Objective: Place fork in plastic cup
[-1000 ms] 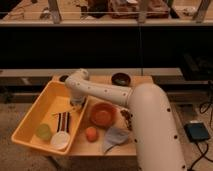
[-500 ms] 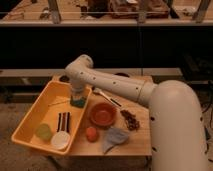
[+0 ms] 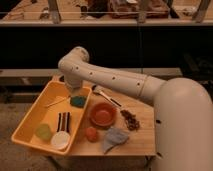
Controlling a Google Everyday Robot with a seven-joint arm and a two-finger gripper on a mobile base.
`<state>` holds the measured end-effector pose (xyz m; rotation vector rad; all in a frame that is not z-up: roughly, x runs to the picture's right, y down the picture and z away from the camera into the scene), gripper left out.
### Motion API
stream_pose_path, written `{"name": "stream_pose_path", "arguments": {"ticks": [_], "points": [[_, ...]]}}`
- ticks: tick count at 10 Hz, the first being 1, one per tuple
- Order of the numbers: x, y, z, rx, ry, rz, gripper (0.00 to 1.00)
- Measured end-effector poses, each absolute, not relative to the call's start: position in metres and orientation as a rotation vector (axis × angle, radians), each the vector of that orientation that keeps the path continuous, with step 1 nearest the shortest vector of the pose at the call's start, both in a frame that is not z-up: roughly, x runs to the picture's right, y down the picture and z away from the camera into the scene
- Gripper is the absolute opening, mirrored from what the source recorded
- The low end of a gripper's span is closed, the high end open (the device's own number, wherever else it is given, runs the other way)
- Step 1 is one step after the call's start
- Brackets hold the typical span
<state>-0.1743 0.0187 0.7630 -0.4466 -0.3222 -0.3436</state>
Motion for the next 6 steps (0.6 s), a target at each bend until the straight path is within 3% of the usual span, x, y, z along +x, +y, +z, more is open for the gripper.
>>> {"name": "stream_pose_path", "arguments": {"ticks": [6], "points": [[-0.206,0.062,0.755,-0.323,-0.232,-0.61,0.0]]}}
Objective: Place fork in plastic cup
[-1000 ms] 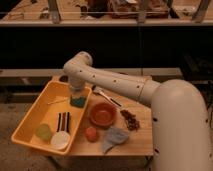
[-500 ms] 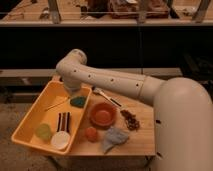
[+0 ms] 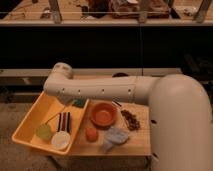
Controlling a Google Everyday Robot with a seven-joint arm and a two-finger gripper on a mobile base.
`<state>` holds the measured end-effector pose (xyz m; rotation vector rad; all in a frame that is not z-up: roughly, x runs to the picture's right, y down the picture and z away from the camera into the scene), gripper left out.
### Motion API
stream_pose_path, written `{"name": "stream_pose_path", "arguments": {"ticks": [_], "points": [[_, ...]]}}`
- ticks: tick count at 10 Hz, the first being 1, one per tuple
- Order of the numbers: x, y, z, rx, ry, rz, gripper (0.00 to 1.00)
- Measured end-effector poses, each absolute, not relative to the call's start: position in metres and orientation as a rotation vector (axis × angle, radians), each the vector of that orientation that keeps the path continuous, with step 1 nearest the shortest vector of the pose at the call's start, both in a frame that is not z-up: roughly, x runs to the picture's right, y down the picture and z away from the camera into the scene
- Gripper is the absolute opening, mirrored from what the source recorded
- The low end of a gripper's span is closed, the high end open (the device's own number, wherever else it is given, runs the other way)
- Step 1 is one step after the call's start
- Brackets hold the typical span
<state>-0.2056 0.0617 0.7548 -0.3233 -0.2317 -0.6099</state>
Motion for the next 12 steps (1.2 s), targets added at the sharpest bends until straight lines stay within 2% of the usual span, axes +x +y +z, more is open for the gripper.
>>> {"name": "stream_pose_path", "arguments": {"ticks": [12], "points": [[-0.251,0.084,0.755,-0.308,-0.212,-0.748,0.0]]}}
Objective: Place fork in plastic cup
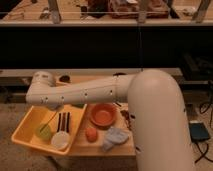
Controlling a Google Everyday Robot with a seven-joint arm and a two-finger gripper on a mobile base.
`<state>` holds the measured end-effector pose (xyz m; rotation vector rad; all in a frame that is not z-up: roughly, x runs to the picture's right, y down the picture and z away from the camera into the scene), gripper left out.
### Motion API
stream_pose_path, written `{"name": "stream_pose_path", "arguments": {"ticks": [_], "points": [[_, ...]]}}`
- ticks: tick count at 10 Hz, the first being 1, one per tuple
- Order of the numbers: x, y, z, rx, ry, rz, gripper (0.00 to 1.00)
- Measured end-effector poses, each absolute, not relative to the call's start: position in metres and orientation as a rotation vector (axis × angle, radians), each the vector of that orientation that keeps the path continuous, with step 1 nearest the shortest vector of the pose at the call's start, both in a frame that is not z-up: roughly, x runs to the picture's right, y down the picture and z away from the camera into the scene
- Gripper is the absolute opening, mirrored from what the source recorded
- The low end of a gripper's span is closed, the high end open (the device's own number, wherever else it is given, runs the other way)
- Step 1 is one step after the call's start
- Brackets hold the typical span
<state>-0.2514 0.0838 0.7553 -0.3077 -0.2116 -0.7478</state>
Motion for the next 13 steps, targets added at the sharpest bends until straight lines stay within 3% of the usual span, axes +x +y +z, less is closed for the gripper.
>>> {"name": "stream_pose_path", "arguments": {"ticks": [4,12,13], "points": [[-0.257,0.083,0.758,-0.289,-0.177,-0.754,0.02],[-0.26,0.08,0.77,-0.288,-0.119,-0.731,0.78],[-0.26,0.081,0.771,-0.288,-0.12,-0.732,0.8]]}}
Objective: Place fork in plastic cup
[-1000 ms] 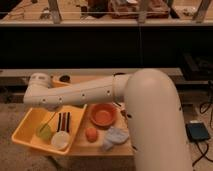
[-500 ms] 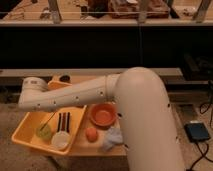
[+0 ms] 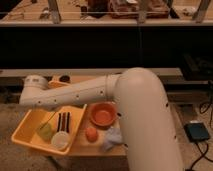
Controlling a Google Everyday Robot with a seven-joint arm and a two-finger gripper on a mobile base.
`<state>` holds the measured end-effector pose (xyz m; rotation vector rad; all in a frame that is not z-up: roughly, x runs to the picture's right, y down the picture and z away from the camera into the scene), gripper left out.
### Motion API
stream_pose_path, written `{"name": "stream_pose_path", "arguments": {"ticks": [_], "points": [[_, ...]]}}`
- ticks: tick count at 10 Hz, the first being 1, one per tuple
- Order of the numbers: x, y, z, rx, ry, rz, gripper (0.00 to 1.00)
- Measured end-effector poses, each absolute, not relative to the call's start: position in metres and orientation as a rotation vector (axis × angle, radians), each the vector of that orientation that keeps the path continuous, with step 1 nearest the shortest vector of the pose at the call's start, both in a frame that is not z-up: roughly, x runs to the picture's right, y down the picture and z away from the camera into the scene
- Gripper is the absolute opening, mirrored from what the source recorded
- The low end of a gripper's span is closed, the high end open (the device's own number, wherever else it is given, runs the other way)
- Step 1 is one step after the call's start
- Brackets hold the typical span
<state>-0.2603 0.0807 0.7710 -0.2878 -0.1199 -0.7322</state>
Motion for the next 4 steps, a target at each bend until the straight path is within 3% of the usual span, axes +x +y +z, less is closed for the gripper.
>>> {"name": "stream_pose_path", "arguments": {"ticks": [4], "points": [[-0.2552,0.0762,0.7723,-0.273,-0.105,-0.721,0.8]]}}
